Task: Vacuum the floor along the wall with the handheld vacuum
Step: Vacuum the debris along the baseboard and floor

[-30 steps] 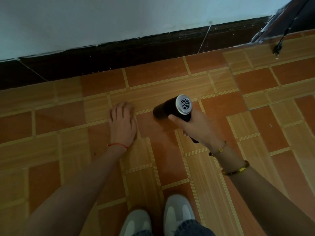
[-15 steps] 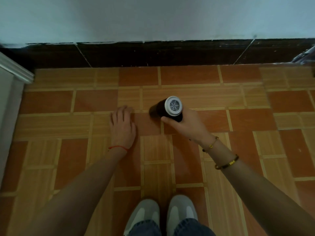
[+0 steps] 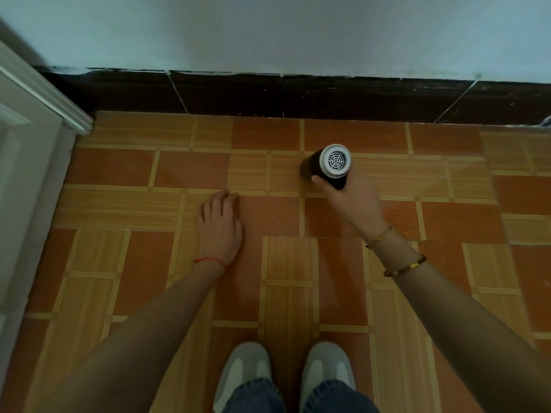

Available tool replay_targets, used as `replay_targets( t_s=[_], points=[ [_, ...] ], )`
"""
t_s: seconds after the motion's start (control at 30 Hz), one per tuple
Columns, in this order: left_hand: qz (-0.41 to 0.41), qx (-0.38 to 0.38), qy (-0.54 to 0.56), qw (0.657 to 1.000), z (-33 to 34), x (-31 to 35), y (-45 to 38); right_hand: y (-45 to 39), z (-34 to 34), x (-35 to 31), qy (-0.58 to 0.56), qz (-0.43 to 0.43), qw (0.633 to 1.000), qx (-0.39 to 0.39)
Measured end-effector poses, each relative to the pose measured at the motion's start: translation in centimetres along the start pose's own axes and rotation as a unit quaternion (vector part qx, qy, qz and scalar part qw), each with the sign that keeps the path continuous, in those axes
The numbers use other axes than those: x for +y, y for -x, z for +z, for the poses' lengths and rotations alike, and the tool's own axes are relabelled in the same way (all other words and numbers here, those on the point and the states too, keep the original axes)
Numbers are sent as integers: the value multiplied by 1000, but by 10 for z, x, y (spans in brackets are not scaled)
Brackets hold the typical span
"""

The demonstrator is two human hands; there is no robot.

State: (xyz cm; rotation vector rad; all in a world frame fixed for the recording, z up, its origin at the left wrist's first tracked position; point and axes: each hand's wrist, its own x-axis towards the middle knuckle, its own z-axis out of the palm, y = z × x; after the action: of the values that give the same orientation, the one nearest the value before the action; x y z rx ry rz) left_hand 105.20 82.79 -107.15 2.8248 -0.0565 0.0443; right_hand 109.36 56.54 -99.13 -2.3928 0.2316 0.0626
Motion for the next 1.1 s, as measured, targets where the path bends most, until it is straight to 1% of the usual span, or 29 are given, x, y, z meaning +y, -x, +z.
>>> replay_targets(
  t_s=[0.1,0.27,0.33,0.4,0.53,0.63,0.73,0.8,0.87,1.0,1.1],
  points=[
    [1,0,-6,1000,0,-3,1,5,10,-7,-4,-14,1000,-22],
    [10,-15,-24,1000,4,-9,3,15,32,-26,-15,-54,992,-115],
    [12,-12,-20,1000,4,-10,4,14,37,-31,-8,-66,988,-137],
    [15,-7,-13,1000,4,-9,4,9,39,-33,-4,-63,989,-133],
    [20,2,-7,1000,4,-10,4,-10,36,-34,-17,-39,996,-80],
    [21,5,-8,1000,5,-10,4,-24,34,-37,-28,-36,998,-43],
    [25,6,-13,1000,5,-11,4,-32,36,-43,-48,-33,998,-29],
    [24,8,-13,1000,6,-11,4,-34,39,-48,-53,-39,997,-44],
    [24,8,-14,1000,8,-12,3,-33,45,-54,-52,-53,994,-76],
    [30,11,-16,999,8,-14,4,-32,56,-63,-21,-106,985,-137],
    [29,11,-20,999,8,-14,3,-39,57,-66,-17,-114,986,-121]
  ],
)
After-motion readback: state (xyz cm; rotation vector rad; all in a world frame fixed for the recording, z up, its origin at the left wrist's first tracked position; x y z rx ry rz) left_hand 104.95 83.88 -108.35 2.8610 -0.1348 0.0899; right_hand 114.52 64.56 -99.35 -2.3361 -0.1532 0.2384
